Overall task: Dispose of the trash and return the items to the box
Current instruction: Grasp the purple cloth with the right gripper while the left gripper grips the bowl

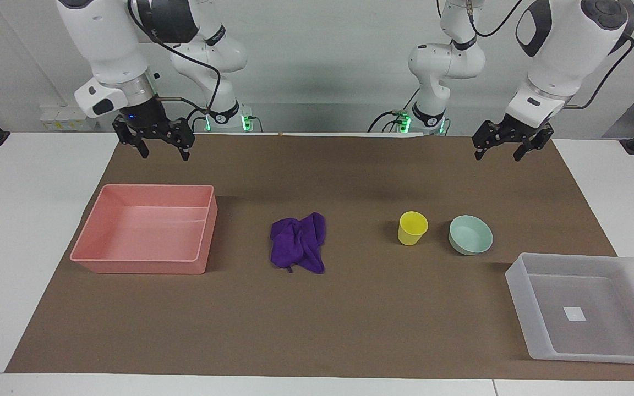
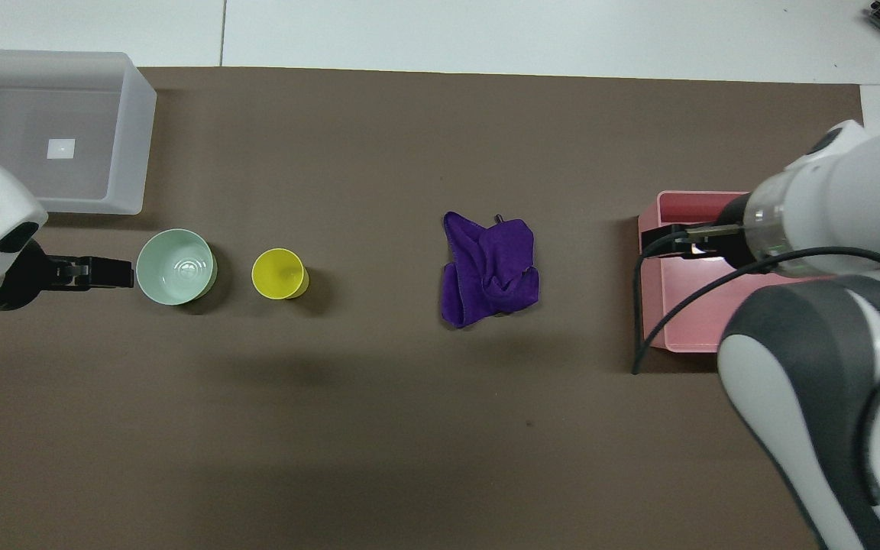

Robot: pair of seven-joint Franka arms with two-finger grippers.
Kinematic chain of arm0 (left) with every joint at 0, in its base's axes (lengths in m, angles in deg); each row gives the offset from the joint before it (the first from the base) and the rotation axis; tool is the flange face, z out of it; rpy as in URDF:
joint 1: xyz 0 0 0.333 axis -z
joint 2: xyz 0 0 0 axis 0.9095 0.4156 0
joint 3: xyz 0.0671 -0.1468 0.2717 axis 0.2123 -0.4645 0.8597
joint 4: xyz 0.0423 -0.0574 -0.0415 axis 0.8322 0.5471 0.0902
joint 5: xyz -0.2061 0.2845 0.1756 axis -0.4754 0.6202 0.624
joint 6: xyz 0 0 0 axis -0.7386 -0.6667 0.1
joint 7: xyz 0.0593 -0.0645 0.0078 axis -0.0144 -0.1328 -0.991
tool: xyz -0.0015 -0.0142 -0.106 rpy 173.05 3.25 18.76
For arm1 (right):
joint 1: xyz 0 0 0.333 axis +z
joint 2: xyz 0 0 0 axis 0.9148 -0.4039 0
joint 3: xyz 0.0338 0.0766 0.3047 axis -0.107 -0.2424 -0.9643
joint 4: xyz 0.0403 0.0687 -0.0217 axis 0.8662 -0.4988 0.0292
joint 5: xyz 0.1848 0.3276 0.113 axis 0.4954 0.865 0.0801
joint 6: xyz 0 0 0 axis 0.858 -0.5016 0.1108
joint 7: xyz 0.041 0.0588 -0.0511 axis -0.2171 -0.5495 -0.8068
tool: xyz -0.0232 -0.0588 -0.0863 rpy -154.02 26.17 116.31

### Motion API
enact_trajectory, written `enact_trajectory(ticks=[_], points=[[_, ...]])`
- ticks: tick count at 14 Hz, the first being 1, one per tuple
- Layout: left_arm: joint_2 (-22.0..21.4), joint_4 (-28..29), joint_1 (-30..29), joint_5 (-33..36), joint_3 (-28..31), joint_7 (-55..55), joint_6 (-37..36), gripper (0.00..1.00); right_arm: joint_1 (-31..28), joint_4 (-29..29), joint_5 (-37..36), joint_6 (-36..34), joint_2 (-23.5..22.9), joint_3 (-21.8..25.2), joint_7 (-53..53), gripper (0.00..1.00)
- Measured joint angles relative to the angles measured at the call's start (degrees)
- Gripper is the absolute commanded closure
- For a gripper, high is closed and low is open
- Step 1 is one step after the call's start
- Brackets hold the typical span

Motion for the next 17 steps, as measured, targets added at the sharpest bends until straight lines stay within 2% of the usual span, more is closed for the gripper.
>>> enact_trajectory(ticks=[3,7,12,15,17], points=[[0.2,6.2,-2.5,0.0,0.1,0.3,8.8,0.00,5.0,-1.3,0.0,8.5,-6.1,-0.1,4.7,0.00],[3.0,12.0,-3.6,0.0,0.0,0.3,15.3,0.00,10.2,-1.5,0.0,17.5,-14.4,-0.1,9.1,0.00],[8.3,14.8,-3.8,0.0,0.0,-1.0,23.4,0.00,12.6,-2.1,0.1,26.4,-20.6,-0.3,9.3,0.00],[11.6,15.0,-4.0,0.0,0.0,-5.2,27.6,0.00,12.8,-2.3,0.1,27.8,-23.3,-0.4,8.8,0.00],[13.7,15.0,-4.3,-0.3,-0.1,-7.7,31.1,0.00,12.8,-3.6,0.1,30.1,-24.0,-0.4,7.8,0.39]])
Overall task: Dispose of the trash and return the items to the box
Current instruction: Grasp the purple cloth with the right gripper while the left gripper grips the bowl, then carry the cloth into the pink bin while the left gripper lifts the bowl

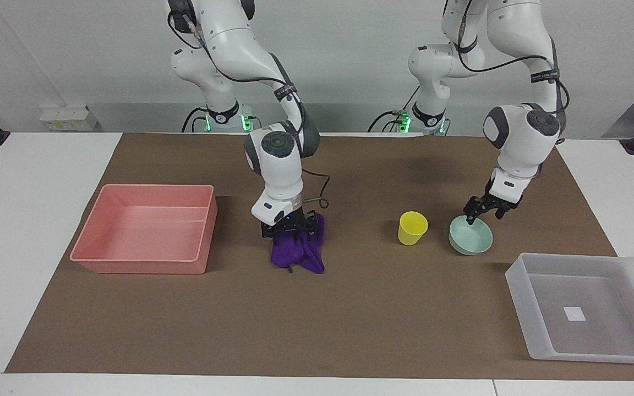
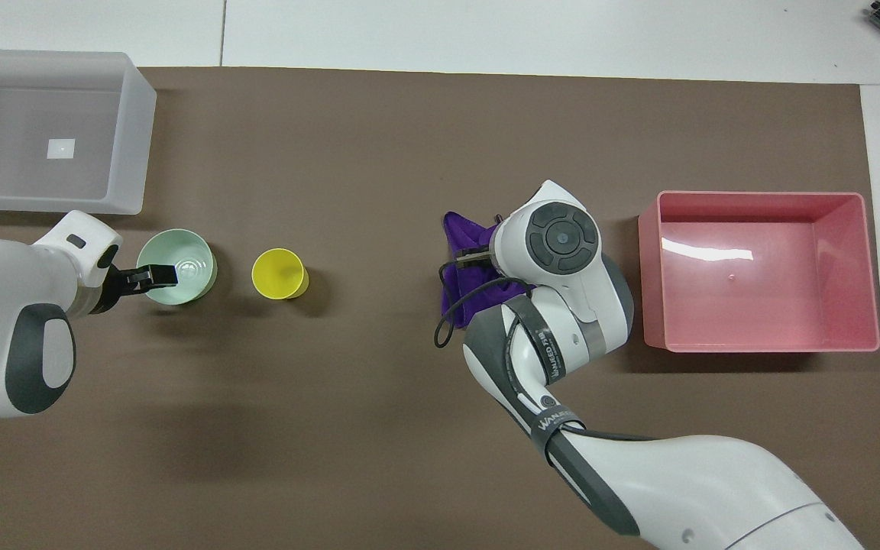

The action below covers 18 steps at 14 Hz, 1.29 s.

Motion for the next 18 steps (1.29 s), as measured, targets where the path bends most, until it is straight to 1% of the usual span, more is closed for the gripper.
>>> enact_trajectory(ticks=[1,2,3,4,8,9,11,15,16,18], points=[[1.0,0.0,-0.5,-0.2,0.0,-0.7,1.3,0.03,0.0,-0.8,0.0,1.0,-0.1,0.0,-0.1,0.70],[1.8,0.0,-1.0,-0.3,0.0,-0.9,1.6,0.19,0.0,-1.7,0.0,1.8,-0.1,0.0,-0.3,0.99],[2.2,0.1,-1.2,-0.3,0.0,-1.0,1.6,0.36,0.1,-2.3,0.0,2.0,-0.1,0.0,-0.3,1.00],[2.4,0.2,-1.2,-0.3,0.0,-1.1,1.7,0.50,0.2,-2.6,0.0,2.1,-0.1,0.0,-0.3,1.00],[2.5,0.4,-1.2,-0.4,-0.4,-1.5,1.6,0.97,0.5,-2.7,0.0,1.5,0.2,0.0,0.1,1.00],[2.5,0.4,-1.2,-0.4,-0.5,-1.5,1.6,1.00,0.5,-2.5,0.0,0.8,0.6,0.0,0.9,1.00],[2.4,0.4,-1.1,-0.5,-0.8,-1.6,1.9,1.00,0.4,-1.9,0.0,-2.0,2.7,0.2,2.9,1.00],[2.3,0.2,-0.9,-0.5,-0.8,-1.6,1.7,1.00,-0.3,0.2,0.0,-11.4,10.2,0.8,5.4,1.00],[2.3,-0.3,-0.8,-0.5,-0.8,-1.6,0.2,1.00,-1.0,0.8,0.0,-14.4,12.5,0.9,5.4,1.00],[1.6,-3.0,-0.6,-0.5,-1.3,-1.6,-6.4,1.00,-2.7,1.5,0.0,-18.8,16.4,0.9,5.4,1.00]])
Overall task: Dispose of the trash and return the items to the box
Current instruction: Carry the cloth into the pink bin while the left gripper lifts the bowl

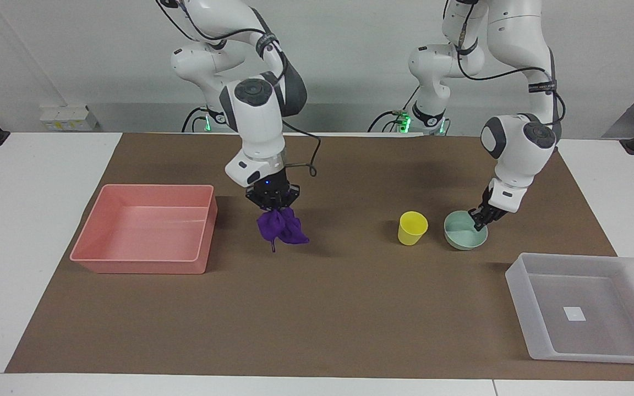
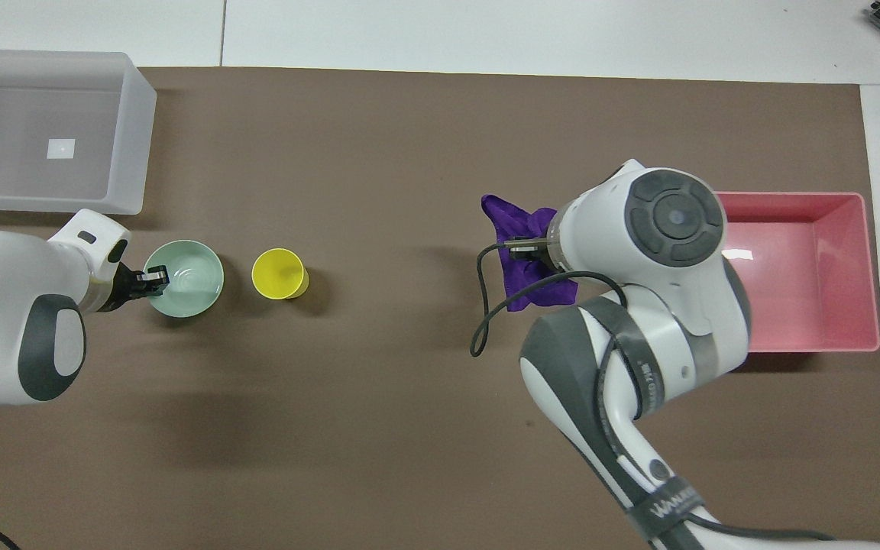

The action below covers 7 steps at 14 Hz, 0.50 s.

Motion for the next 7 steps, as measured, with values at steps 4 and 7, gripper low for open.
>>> enact_trajectory(ticks=[4,7], points=[[-3.4,-6.3,0.6,0.0,-0.2,0.3,-12.9,1.00,-4.5,0.2,-0.2,-7.1,7.3,0.0,-1.4,1.00],[-5.4,-11.8,0.6,0.0,0.1,5.3,-19.2,1.00,-11.2,-0.1,-0.3,-10.8,10.5,0.1,-9.5,1.00]])
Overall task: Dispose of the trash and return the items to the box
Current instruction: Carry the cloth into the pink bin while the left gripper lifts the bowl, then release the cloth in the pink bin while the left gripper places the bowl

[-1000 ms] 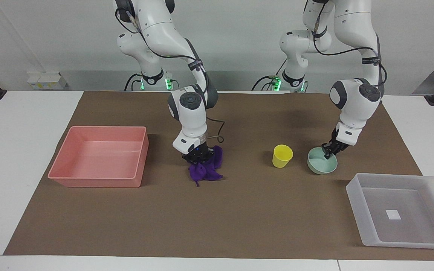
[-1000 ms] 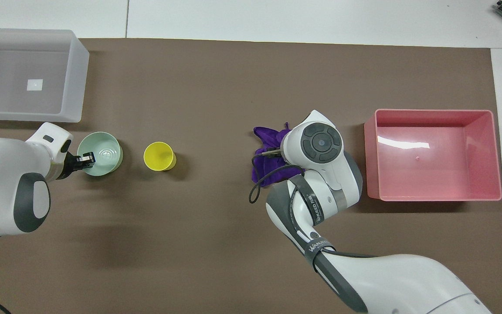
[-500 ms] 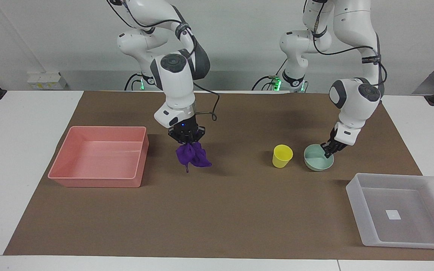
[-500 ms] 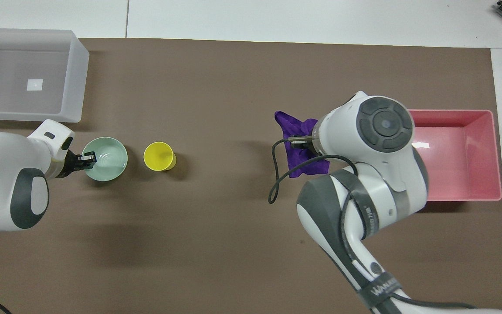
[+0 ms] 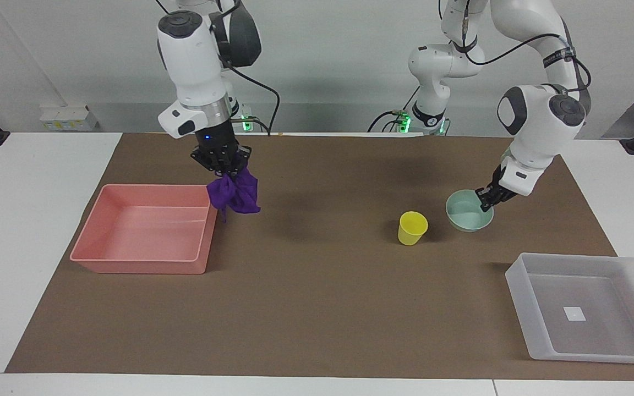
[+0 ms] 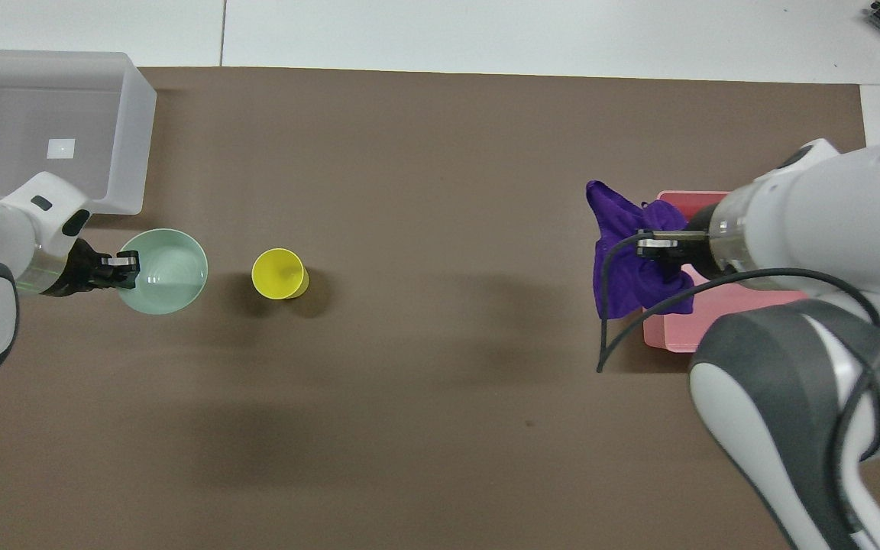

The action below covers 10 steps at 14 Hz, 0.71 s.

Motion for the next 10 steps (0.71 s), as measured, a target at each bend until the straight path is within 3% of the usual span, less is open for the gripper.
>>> enact_trajectory(ticks=[5,10], points=[[2.0,-6.8,-1.4,1.8,1.3,10.8,2.2,1.00,-12.8,-3.8,0.0,3.2,-0.3,0.2,-16.6,1.00],[11.1,-17.2,-7.8,2.7,1.5,16.9,7.1,1.00,-19.6,-12.8,0.0,12.4,-3.1,0.2,-23.0,1.00]])
